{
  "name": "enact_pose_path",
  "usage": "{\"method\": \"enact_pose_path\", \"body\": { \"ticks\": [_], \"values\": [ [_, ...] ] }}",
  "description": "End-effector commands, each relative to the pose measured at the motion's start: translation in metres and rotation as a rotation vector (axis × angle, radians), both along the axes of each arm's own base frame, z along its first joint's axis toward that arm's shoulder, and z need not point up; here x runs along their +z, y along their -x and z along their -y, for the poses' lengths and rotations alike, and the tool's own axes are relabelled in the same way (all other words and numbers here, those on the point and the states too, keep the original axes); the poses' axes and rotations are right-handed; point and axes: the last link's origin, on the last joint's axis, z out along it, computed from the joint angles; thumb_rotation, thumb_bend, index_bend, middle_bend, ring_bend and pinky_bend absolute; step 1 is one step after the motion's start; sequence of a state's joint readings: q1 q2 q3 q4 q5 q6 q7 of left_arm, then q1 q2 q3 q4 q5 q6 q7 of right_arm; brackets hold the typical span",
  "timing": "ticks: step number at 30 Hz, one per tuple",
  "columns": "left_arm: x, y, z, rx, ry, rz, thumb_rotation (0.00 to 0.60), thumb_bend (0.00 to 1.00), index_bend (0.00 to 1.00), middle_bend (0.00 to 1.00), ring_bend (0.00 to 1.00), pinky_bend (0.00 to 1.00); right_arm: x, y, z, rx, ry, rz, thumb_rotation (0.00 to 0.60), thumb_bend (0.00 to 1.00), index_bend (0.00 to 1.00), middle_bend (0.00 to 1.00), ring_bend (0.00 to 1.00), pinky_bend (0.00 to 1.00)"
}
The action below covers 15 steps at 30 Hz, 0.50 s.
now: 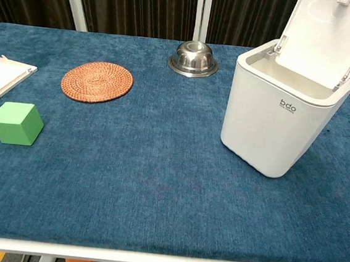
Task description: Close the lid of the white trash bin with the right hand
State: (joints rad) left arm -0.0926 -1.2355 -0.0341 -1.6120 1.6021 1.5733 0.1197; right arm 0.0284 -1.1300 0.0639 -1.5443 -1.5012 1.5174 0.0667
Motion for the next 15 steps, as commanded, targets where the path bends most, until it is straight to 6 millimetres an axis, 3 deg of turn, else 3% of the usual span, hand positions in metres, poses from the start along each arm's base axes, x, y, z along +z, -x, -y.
{"method": "enact_pose_path", "body": {
  "ticks": [1,15],
  "values": [
    [0.0000,0.0000,0.0000,0.000,0.001,-0.001,0.600,0.00,0.16,0.09,0.04,0.08,-0.0008,0.0001,0.0003,0.001,-0.002,0.000,0.600,0.25,0.00,0.00,0.00,0.00],
    [-0.0018,-0.0015,-0.0016,0.000,0.013,0.000,0.600,0.00,0.16,0.09,0.04,0.08,-0.0023,-0.0022,0.0012,0.007,-0.014,0.000,0.600,0.25,0.00,0.00,0.00,0.00]
  ]
}}
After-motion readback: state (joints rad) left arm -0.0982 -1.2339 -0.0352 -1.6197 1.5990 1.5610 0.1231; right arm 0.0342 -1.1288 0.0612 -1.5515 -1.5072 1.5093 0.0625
